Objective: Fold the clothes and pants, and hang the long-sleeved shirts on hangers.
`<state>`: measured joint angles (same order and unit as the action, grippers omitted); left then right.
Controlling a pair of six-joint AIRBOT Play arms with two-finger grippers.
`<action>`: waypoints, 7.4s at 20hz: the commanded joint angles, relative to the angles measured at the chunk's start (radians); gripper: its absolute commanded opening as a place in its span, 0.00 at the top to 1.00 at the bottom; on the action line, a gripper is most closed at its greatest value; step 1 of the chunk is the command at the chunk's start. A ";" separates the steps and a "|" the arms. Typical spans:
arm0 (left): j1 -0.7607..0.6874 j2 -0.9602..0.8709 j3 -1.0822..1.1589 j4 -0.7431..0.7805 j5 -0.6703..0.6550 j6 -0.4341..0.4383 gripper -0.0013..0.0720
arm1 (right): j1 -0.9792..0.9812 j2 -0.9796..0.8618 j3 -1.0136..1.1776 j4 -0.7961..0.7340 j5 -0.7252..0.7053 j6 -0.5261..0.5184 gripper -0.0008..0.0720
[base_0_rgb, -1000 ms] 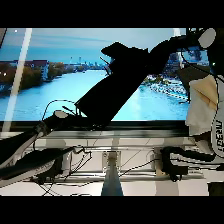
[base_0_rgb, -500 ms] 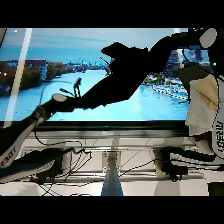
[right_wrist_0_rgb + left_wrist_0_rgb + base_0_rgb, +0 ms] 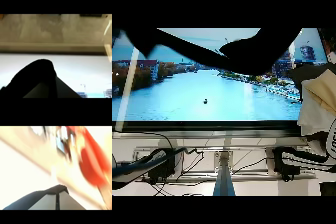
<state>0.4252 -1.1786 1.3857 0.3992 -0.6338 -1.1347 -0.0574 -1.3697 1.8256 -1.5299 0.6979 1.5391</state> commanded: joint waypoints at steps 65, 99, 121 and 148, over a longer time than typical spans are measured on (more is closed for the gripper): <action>-0.129 0.014 -0.430 1.149 -0.285 -0.096 0.09 | 0.570 -0.237 -0.488 -0.180 0.533 0.294 0.97; -0.225 0.014 -0.430 0.714 -0.293 -0.096 0.09 | 0.309 -0.392 -0.356 0.118 0.012 -0.102 0.08; -0.494 -0.124 -0.430 0.379 -0.056 -0.130 0.09 | 0.485 -0.423 -0.185 0.073 0.481 -0.187 0.97; -0.775 -0.713 0.024 0.176 -0.179 -0.021 0.97 | 0.512 0.033 -0.660 0.056 0.441 -0.111 0.97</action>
<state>-0.3691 -1.8927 1.3933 0.5762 -0.8120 -1.1892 0.4545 -1.3373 1.1660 -1.4631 1.1400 1.4277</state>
